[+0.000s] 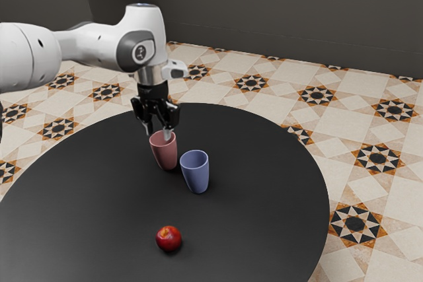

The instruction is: Place the left cup onto the right cup

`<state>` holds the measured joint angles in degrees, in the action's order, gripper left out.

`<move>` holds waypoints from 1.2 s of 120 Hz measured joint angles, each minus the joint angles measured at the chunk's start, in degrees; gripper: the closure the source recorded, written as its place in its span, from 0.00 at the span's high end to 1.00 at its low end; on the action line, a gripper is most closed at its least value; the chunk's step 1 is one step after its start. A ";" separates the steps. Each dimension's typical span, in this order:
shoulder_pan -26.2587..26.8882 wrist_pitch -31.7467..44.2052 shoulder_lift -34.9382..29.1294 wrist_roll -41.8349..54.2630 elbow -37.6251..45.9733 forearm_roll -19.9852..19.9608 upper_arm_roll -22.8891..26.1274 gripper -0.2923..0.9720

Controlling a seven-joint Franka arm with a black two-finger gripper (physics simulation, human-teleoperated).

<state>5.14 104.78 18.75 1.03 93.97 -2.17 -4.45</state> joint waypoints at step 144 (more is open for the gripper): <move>-5.07 10.27 16.40 6.69 -9.56 0.10 3.03 0.43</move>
<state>0.07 115.05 35.15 7.73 84.41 -2.07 -1.42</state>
